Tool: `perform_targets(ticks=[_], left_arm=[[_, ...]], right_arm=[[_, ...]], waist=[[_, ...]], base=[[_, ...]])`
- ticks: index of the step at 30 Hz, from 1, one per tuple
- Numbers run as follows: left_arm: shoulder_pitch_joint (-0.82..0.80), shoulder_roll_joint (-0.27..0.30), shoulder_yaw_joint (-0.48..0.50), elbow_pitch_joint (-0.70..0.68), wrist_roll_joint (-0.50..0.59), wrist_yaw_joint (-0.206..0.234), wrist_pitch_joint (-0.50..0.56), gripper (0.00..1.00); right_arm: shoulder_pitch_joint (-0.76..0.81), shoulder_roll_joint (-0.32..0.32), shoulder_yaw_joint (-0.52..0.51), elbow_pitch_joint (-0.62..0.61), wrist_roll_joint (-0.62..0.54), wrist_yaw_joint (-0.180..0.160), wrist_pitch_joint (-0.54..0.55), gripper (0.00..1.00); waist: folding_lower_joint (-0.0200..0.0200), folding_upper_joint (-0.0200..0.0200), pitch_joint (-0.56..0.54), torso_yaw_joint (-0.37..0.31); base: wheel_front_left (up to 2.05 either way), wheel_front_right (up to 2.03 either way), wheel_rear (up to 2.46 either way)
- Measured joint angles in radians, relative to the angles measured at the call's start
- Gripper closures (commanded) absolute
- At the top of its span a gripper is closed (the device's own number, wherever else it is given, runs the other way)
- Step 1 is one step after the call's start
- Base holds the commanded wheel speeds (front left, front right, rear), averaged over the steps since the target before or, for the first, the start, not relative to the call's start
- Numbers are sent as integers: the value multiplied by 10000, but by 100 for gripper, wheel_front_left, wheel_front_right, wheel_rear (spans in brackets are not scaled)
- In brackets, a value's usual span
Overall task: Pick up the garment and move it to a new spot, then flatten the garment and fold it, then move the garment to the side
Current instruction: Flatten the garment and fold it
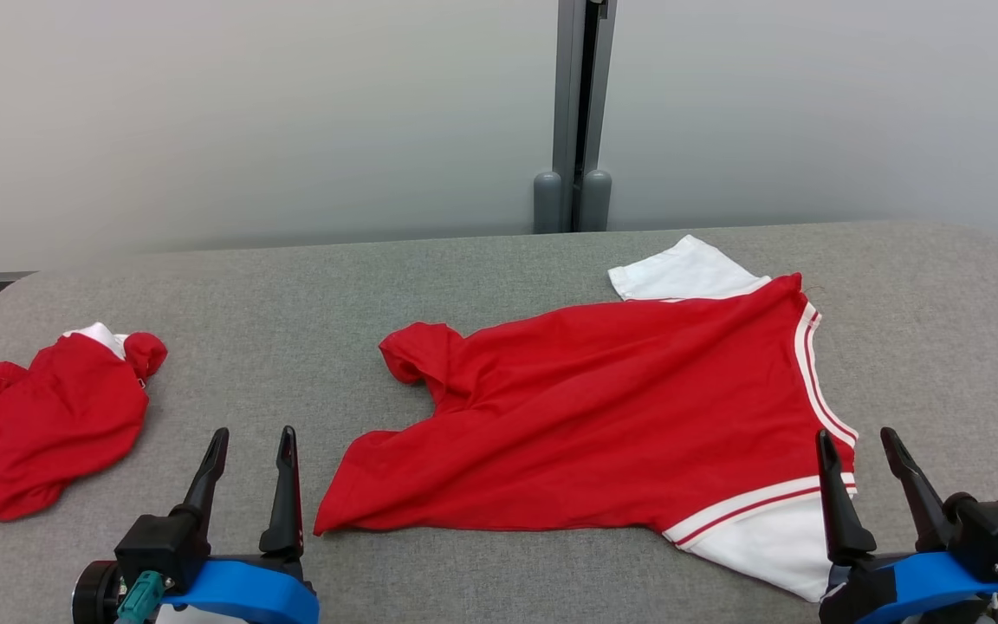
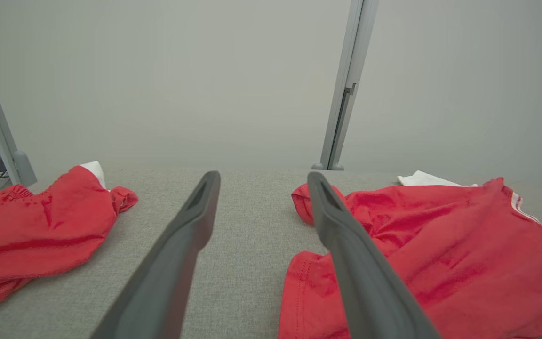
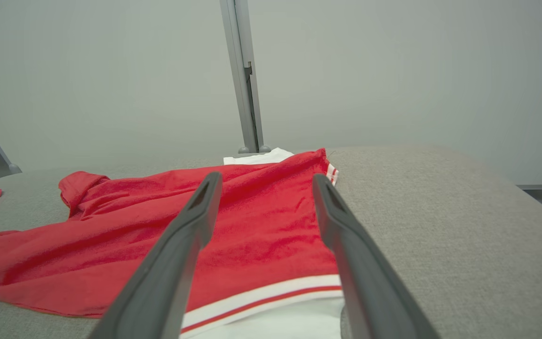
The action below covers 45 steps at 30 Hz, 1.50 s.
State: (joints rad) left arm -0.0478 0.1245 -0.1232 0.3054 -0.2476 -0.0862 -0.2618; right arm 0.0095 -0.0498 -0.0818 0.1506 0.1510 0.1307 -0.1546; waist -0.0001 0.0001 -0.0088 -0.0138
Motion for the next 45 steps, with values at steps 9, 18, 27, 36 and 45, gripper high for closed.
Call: perform_targets(ticks=[9,18,27,36,45], left_arm=[[0,-90,105,107,142,-121,2,0],[15,-67,-46,349,217,-265,0,0],[255,583,-1120,1546,36,-380,1396,0],[-440,698,-1442,2558,-259,-395,1440,0],[-1252,600,-1452,3538,-343,-393,1160,0]], right_arm=[[-1,0,-2,31,12,0,-8,0],[1,0,-127,6,36,0,234,0],[269,0,-815,468,174,0,2382,0],[323,0,-1012,932,138,0,3212,0],[-94,0,-809,1816,-21,0,3530,0]], waist=[[0,0,59,37],[0,0,132,96],[0,0,427,134],[0,0,818,1],[1,0,1141,-68]], base=[[0,0,0],[0,0,0],[0,0,0],[0,0,0],[0,0,0]])
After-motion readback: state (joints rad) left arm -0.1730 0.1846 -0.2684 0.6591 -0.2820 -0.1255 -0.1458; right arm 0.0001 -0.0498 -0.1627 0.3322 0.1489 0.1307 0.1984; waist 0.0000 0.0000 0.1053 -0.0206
